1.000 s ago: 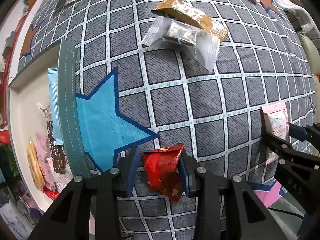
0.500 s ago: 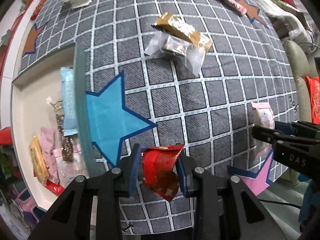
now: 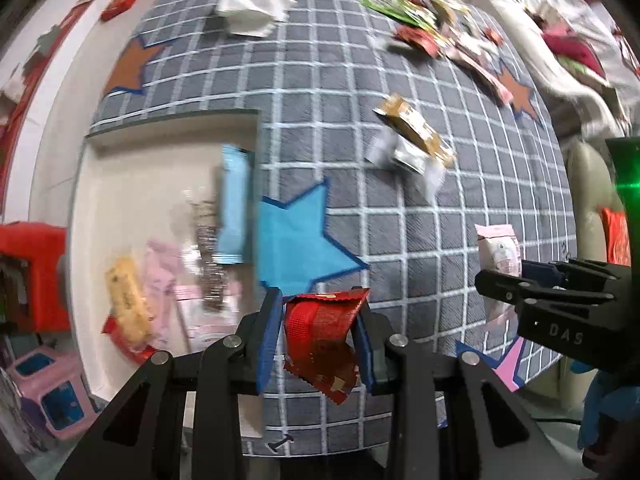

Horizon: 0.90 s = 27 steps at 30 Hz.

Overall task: Organize snacks
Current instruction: 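Carry both snacks over the white tray and open both grippers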

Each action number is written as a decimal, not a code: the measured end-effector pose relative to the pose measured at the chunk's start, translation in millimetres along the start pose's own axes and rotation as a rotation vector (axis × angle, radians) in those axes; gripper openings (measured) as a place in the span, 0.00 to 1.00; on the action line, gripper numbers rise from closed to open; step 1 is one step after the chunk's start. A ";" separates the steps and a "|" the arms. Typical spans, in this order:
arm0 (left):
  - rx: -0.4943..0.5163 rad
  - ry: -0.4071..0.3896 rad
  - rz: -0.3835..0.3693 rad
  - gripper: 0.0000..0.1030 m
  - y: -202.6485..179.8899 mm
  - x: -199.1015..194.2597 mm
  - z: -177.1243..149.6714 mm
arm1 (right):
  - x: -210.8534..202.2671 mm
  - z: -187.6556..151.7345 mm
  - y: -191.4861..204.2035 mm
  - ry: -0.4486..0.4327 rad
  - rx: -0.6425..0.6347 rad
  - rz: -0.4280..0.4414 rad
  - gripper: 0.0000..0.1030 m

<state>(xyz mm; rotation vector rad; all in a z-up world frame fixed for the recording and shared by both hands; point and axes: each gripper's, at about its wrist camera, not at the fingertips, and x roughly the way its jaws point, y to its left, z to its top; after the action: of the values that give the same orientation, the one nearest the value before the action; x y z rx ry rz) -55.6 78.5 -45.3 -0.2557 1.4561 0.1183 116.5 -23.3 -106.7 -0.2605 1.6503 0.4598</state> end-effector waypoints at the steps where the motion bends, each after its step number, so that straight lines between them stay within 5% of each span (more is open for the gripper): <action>1: -0.020 -0.007 0.002 0.35 11.6 -3.8 0.5 | -1.0 3.4 9.6 -0.004 -0.020 0.003 0.40; 15: -0.198 -0.029 0.077 0.35 114.6 -4.0 -1.2 | 17.8 24.5 147.2 -0.019 -0.230 0.051 0.40; 27: -0.220 0.026 0.097 0.37 144.2 19.9 -9.7 | 60.0 45.6 208.9 0.066 -0.275 0.076 0.40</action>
<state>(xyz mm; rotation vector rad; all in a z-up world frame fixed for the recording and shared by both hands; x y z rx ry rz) -96.3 214.0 -80.4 -0.3670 1.4827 0.3557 59.8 189.0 -139.2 -0.4214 1.6646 0.7441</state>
